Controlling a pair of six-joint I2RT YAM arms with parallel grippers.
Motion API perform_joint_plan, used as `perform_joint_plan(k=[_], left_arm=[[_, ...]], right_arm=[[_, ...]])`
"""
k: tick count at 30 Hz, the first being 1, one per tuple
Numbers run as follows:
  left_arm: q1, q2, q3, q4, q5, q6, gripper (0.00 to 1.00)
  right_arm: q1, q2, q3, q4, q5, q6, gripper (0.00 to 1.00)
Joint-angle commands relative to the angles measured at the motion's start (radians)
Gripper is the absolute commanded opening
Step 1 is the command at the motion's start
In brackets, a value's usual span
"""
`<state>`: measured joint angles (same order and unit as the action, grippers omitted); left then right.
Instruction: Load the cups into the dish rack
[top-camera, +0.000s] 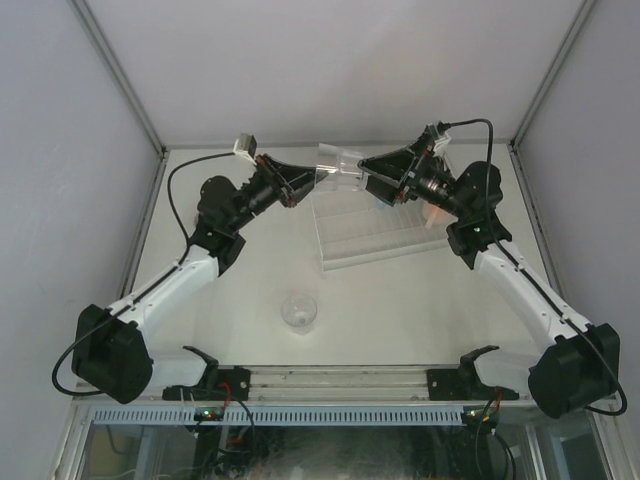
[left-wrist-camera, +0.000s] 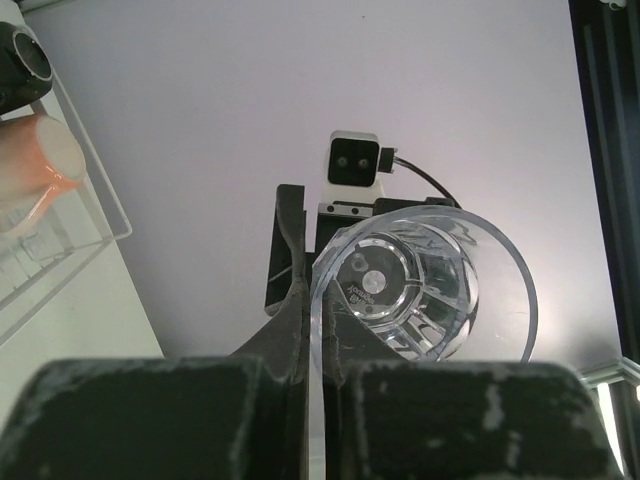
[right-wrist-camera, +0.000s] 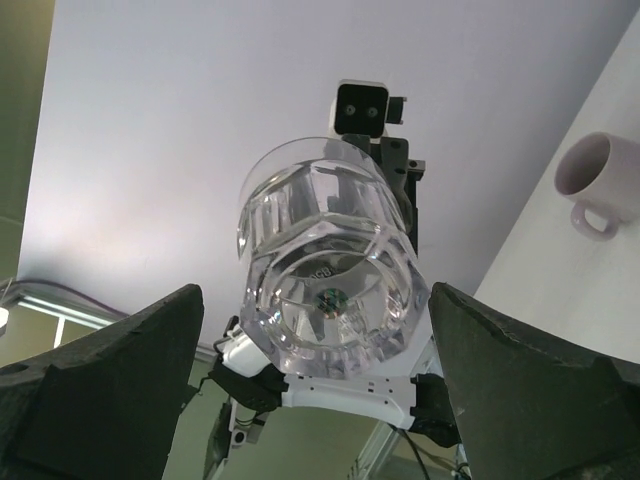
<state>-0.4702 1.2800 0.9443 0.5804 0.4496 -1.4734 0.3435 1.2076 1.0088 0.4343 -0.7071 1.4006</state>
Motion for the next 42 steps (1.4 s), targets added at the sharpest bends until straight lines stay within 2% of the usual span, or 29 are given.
perform_joint_plan(k=[1,4,10,12,14,16,18,20,22,25,28,32,35,42], left_arm=[[-0.009,-0.041,-0.029,0.046,0.0,0.008,0.0],[-0.009,-0.037,-0.036,0.047,0.0,0.007,0.0],[-0.009,-0.015,-0.025,0.047,0.002,0.007,0.0],[-0.009,-0.001,-0.012,0.046,0.011,0.004,0.0],[-0.009,0.006,0.002,0.042,0.012,0.005,0.02],[-0.009,0.005,0.009,0.024,0.005,0.021,0.19],[-0.008,-0.008,0.015,-0.024,-0.007,0.059,0.35],[-0.003,-0.027,0.014,-0.085,-0.018,0.107,0.47],[0.012,-0.048,0.004,-0.163,-0.029,0.153,0.53],[0.032,-0.091,-0.028,-0.303,-0.069,0.22,0.58],[0.047,-0.147,-0.06,-0.455,-0.131,0.313,0.59],[0.065,-0.217,-0.068,-0.647,-0.206,0.428,0.62],[0.075,-0.25,-0.058,-0.738,-0.229,0.493,0.64],[0.082,-0.268,0.034,-0.932,-0.303,0.692,0.74]], right_arm=[[0.017,0.01,0.057,0.066,0.022,0.008,0.93],[0.024,0.02,0.066,0.066,0.02,0.009,0.89],[0.032,0.03,0.066,0.067,0.005,0.012,0.69],[0.034,0.03,0.066,0.058,0.003,0.006,0.58],[0.033,0.031,0.066,0.049,0.0,-0.001,0.41],[0.028,0.024,0.066,0.033,0.001,-0.013,0.32],[0.011,0.01,0.066,-0.004,0.004,-0.031,0.27],[-0.023,-0.01,0.067,-0.059,0.001,-0.06,0.25],[-0.073,-0.032,0.067,-0.131,-0.006,-0.102,0.24],[-0.134,-0.058,0.077,-0.257,-0.02,-0.189,0.23],[-0.17,-0.069,0.133,-0.503,0.0,-0.354,0.23],[-0.185,-0.031,0.253,-0.854,0.15,-0.621,0.23],[-0.176,0.03,0.338,-1.043,0.28,-0.745,0.23],[-0.123,0.181,0.454,-1.211,0.528,-0.877,0.2]])
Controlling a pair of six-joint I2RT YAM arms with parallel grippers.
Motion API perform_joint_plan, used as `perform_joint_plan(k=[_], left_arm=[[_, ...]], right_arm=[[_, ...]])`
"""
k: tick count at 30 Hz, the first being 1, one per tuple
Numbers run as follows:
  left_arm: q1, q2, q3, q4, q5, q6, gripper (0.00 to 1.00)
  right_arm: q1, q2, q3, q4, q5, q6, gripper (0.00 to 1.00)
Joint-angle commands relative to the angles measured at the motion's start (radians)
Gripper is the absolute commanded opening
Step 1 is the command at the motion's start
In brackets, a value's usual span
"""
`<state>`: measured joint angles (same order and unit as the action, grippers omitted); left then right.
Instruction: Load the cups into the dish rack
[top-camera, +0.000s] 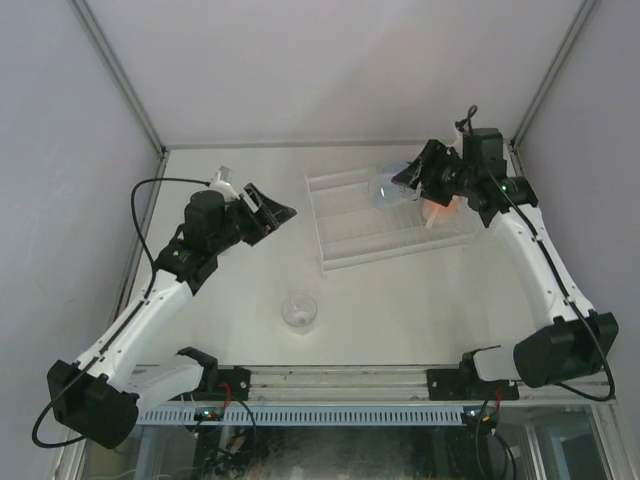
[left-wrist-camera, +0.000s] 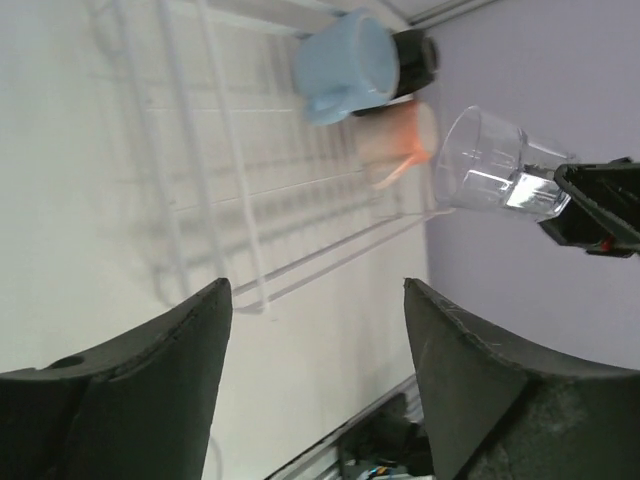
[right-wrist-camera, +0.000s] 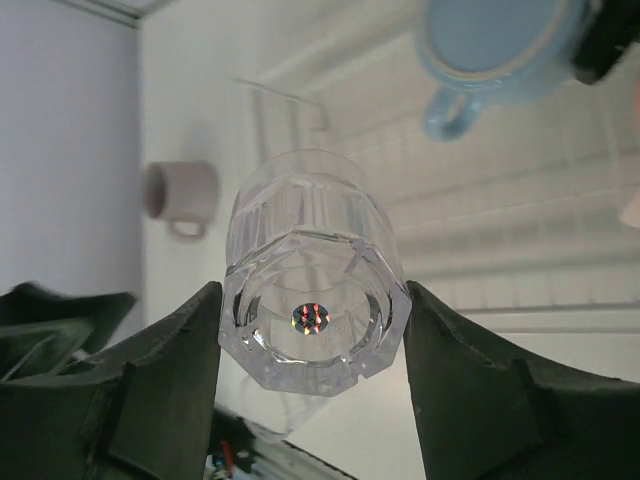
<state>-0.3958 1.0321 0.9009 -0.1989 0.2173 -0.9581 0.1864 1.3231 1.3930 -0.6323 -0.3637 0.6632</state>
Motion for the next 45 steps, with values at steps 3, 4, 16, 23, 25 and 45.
perform_joint_plan(k=[3,4,16,23,25,45], left_arm=[[0.009,-0.028,0.107,-0.211,-0.111,0.243,0.81],[0.009,-0.03,0.115,-0.227,-0.12,0.261,0.83],[0.028,-0.037,0.126,-0.341,-0.145,0.354,0.85],[0.044,-0.027,0.124,-0.354,-0.138,0.352,0.85],[0.048,-0.027,0.126,-0.359,-0.145,0.353,0.85],[0.106,-0.007,0.183,-0.461,-0.182,0.341,0.85]], right_arm=[[0.063,0.134,0.121,-0.184,0.275,-0.181,0.19],[0.071,0.162,0.138,-0.198,0.305,-0.193,0.19],[0.108,0.353,0.254,-0.289,0.541,-0.297,0.17],[0.101,0.438,0.296,-0.315,0.552,-0.318,0.19],[0.097,0.449,0.301,-0.31,0.545,-0.318,0.19],[0.076,0.592,0.409,-0.384,0.509,-0.338,0.37]])
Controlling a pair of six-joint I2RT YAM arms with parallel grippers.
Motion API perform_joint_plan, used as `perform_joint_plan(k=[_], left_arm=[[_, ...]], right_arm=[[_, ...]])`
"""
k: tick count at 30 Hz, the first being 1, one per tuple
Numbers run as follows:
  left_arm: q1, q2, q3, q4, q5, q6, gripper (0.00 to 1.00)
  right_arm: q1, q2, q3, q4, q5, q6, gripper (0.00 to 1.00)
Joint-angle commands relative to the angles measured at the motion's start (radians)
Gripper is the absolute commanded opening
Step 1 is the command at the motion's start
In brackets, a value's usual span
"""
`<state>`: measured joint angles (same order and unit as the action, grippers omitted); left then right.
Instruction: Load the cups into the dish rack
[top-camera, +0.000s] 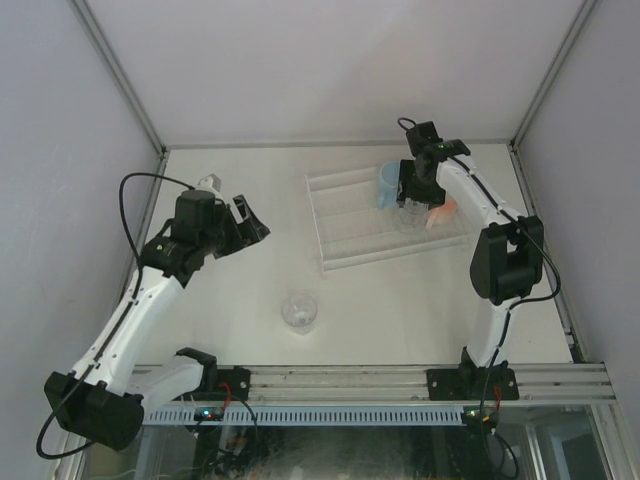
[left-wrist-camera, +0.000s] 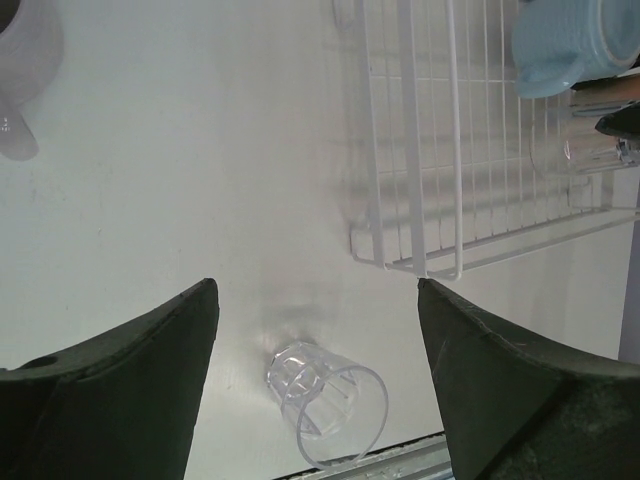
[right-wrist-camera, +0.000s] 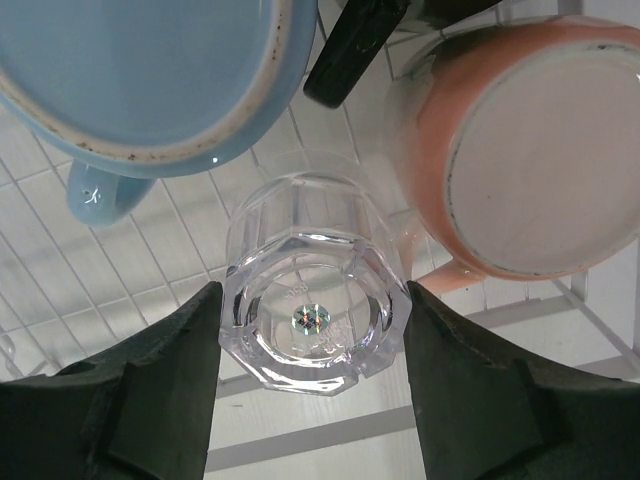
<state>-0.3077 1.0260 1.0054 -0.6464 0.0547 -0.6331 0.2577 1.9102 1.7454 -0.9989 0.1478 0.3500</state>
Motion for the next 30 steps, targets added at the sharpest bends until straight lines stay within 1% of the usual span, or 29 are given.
perform_joint_plan(k=[1,8,11,14,18,21,25,28,30], left_arm=[[0.022,-0.001,0.08,-0.016,-0.02,0.013,0.85],[0.045,0.0,0.102,-0.054,-0.039,0.012,0.85],[0.052,-0.013,0.1,-0.069,-0.076,0.005,0.85],[0.063,-0.031,0.082,-0.067,-0.099,-0.014,0.85],[0.084,-0.057,0.061,-0.067,-0.123,-0.034,0.85],[0.117,-0.1,0.038,-0.07,-0.154,-0.089,0.86],[0.196,-0.17,-0.013,-0.055,-0.167,-0.141,0.88],[0.265,-0.167,-0.034,-0.082,-0.162,-0.14,0.88],[0.323,-0.168,-0.065,-0.087,-0.125,-0.169,0.88]], right_arm=[[0.005,0.01,0.059,-0.023,-0.004,-0.027,0.39],[0.016,0.01,0.062,-0.036,0.008,-0.032,0.65],[0.021,-0.001,0.059,-0.03,0.011,-0.032,0.73],[0.023,-0.01,0.055,-0.026,0.011,-0.032,0.77],[0.026,-0.033,0.043,-0.017,0.005,-0.031,0.79],[0.034,-0.067,0.044,-0.003,0.012,-0.034,0.81],[0.038,-0.109,0.076,-0.006,0.011,-0.036,0.81],[0.039,-0.143,0.105,-0.023,0.009,-0.032,0.81],[0.042,-0.174,0.116,-0.029,0.014,-0.029,0.81]])
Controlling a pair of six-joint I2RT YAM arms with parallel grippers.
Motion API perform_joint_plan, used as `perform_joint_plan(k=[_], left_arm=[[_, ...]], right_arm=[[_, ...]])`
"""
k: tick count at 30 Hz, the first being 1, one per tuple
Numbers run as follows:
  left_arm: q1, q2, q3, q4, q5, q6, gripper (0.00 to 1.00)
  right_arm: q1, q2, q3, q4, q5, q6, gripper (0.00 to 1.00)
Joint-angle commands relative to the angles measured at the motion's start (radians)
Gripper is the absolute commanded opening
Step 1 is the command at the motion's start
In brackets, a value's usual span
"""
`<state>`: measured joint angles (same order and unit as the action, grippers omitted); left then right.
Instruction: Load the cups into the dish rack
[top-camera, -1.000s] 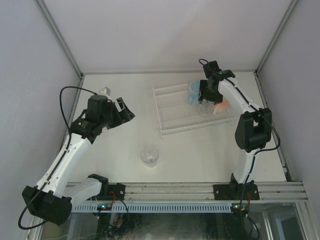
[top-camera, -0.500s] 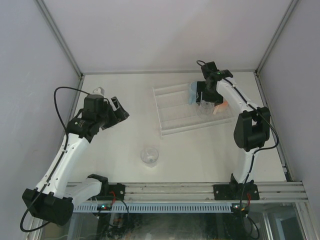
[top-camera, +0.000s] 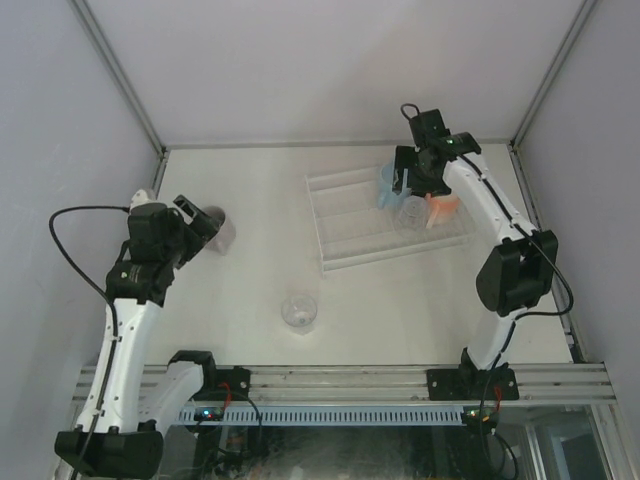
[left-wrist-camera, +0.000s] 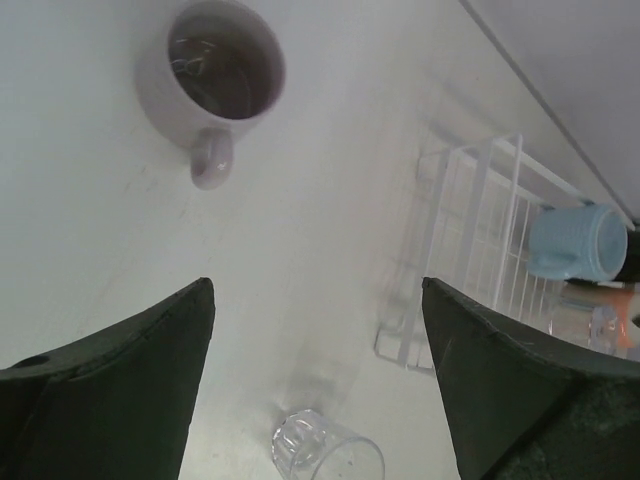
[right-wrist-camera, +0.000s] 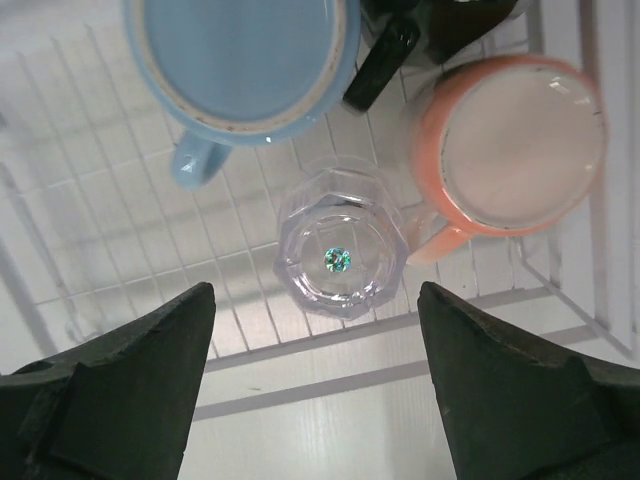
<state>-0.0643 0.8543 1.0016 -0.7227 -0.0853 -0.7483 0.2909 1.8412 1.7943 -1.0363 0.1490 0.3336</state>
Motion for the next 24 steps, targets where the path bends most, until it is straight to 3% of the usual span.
perform_joint_plan(k=[1,4,11,24], left_arm=[[0.107,0.0,-0.076,0.005,0.032,-0.072,0.88],[0.202,0.008,-0.124,0.054,0.069,-0.105,0.88],[0.281,0.186,-0.058,0.024,0.052,-0.053,0.83],[0.303,0.538,0.199,0.004,0.052,0.032,0.73]], right_arm=[[0.01,-0.122,0.069,0.006,0.015,-0.011,0.81],[0.01,-0.175,0.07,0.01,0.006,0.0,0.81],[0.01,-0.269,0.058,0.013,-0.069,0.026,0.81],[-0.039,-0.443,-0.148,0.079,-0.147,0.018,0.81]])
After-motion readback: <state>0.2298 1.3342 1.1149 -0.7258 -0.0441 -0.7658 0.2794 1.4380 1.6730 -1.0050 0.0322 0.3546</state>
